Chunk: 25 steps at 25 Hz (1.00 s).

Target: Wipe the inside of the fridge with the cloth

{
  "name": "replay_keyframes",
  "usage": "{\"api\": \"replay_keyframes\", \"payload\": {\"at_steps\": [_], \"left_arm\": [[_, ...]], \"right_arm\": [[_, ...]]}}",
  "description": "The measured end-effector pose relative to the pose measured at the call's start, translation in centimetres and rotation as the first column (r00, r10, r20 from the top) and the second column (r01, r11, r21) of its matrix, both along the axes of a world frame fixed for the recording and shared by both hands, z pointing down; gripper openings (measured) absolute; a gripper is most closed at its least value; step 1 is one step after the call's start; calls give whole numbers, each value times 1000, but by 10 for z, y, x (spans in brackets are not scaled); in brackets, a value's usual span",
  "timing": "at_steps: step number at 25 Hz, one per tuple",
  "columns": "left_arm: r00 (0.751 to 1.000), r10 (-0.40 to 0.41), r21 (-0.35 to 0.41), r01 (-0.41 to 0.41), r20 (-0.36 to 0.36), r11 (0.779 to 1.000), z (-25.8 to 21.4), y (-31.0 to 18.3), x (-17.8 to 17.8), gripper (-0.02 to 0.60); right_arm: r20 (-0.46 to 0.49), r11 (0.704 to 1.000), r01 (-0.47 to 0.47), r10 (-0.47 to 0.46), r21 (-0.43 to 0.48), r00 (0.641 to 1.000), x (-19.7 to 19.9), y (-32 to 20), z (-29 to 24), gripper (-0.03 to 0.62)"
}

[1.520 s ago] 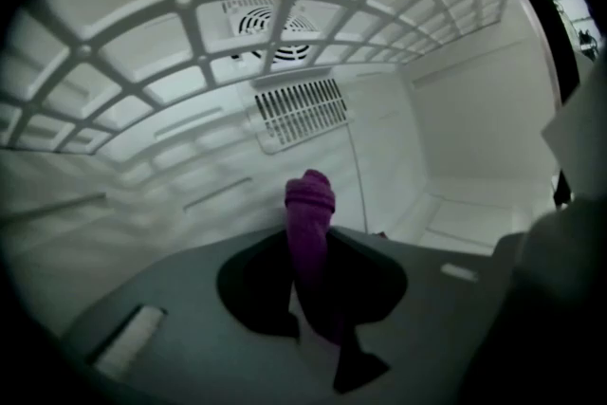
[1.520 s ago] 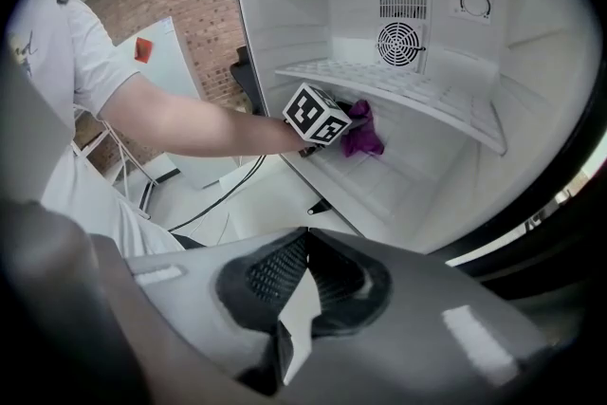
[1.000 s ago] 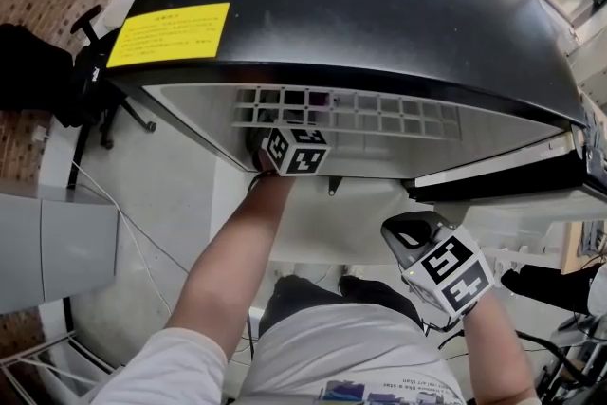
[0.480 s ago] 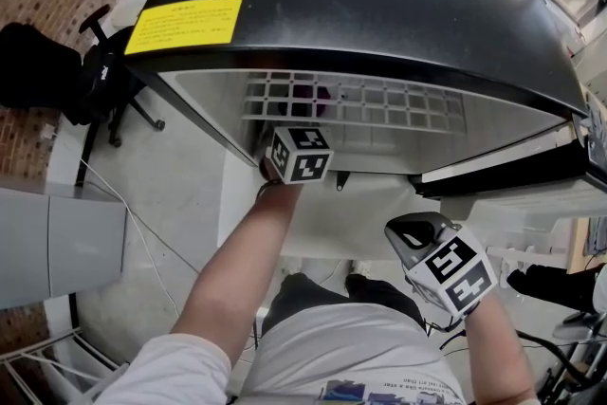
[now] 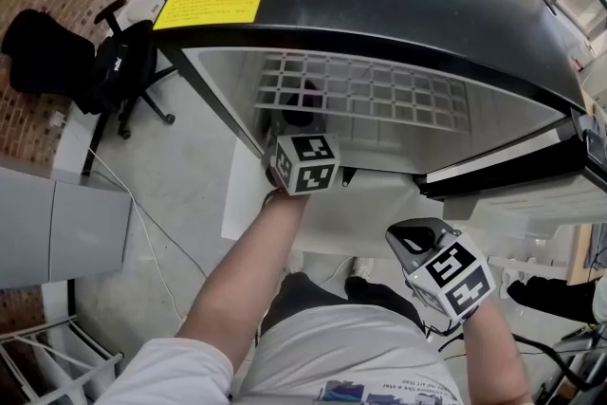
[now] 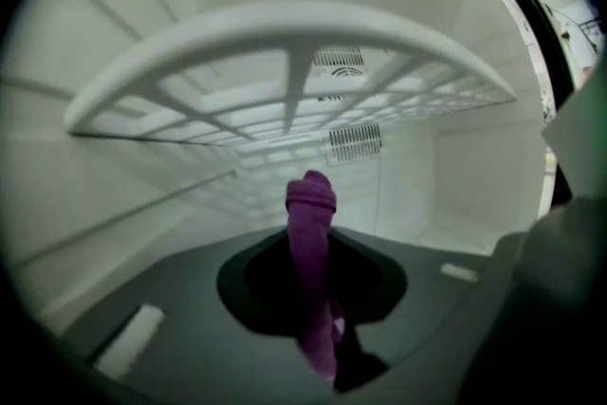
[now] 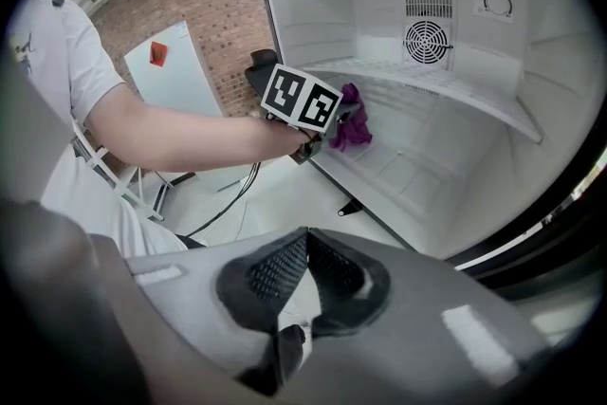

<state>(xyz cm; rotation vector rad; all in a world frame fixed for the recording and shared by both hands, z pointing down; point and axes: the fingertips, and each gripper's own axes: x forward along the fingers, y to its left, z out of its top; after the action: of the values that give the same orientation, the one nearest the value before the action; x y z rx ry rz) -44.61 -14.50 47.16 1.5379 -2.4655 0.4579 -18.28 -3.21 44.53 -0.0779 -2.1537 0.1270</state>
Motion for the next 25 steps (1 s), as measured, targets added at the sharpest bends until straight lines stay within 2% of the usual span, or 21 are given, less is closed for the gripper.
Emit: {"api": "replay_keyframes", "payload": {"at_steps": [5,10,13,17,25], "left_arm": [[996,-91,48,92,-22,995,-13,16,0,69],[977,-213,60,215,-30,975,-17,22,-16,69],[957,-288,74,289,-32,954,-22,22,-25,69],[920,-389,104,393,-55,914,-27,30,-33,67],[874,-484,120,486,-44,866,-27,54,-29,67]], "right_arm": [[10,999,54,-54,0,998,6,-2,2,3],[19,991,131,-131,9,991,11,-8,-2,3],[11,983,182,-182,16,983,17,-11,0,3],[1,973,232,-232,24,973,28,-18,1,3],[0,950,309,-309,47,951,48,-29,0,3]]}}
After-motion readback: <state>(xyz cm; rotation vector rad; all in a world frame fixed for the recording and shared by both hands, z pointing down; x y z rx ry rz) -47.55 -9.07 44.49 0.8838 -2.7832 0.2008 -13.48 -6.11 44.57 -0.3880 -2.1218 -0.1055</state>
